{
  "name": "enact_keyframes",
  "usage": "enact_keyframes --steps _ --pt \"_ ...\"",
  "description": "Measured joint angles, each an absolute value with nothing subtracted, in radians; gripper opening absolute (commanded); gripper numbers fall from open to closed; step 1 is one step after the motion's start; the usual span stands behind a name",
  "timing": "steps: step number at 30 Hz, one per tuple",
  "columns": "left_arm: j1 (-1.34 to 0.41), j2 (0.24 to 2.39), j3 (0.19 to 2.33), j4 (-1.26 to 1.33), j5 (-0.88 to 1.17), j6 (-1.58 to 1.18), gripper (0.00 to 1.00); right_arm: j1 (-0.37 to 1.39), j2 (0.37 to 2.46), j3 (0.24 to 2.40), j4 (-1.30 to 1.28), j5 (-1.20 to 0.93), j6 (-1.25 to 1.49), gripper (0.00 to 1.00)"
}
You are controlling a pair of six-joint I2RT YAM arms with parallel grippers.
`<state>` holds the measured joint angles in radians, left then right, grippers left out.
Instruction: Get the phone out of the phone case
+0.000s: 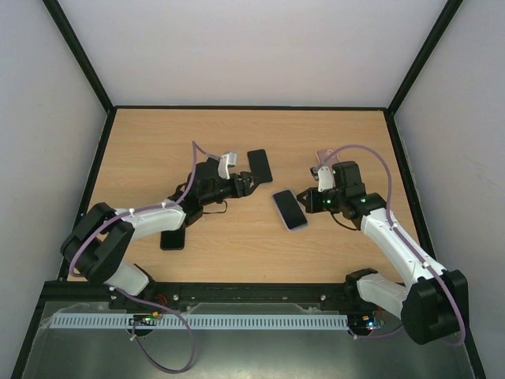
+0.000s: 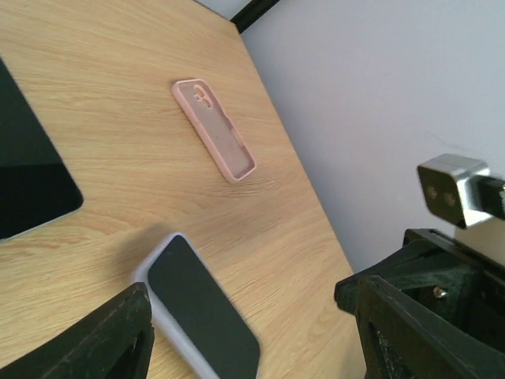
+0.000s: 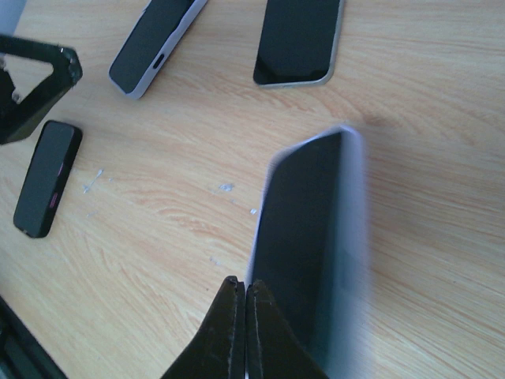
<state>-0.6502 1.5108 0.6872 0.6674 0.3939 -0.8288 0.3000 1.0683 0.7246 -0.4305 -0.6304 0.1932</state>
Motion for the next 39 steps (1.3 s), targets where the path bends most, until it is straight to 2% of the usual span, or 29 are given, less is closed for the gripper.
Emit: enact_keyframes --steps 9,12,13,16,18,23,24,26,39 --pt "-0.698 1.522 0.657 0.579 0.32 -0.809 0.68 0.299 1.123 0.753 -0.416 -0.582 0.195 0.02" --pt "-0.728 1.522 0.654 0.522 0.29 -0.791 0.72 0.298 1.126 0.784 -0.422 -0.541 0.179 0.04" --pt "-0.748 1.521 0.655 0.498 0.274 -0.783 0.73 0.299 1.126 0.805 -0.424 -0.508 0.163 0.09" --pt "-0.836 1.522 0.675 0.397 0.216 -0.752 0.76 0.295 1.125 0.857 -0.416 -0.413 0.113 0.47" --pt "-0.894 1.526 0.709 0.329 0.173 -0.738 0.76 0.293 1.124 0.876 -0.413 -0.363 0.068 0.66" --pt "-0.988 1.52 0.735 0.262 0.087 -0.725 0.8 0.289 1.2 0.906 -0.448 -0.336 -0.028 0.83" --pt "-0.995 1.515 0.724 0.257 0.075 -0.727 0.8 0.289 1.229 0.91 -0.459 -0.338 -0.04 0.9" --pt "-0.997 1.495 0.691 0.241 0.059 -0.733 0.81 0.29 1.312 0.912 -0.5 -0.342 -0.076 0.98" --pt "-0.997 1.282 0.566 0.189 0.009 -0.8 0.82 0.443 1.704 0.991 -0.596 -0.36 -0.107 0.98"
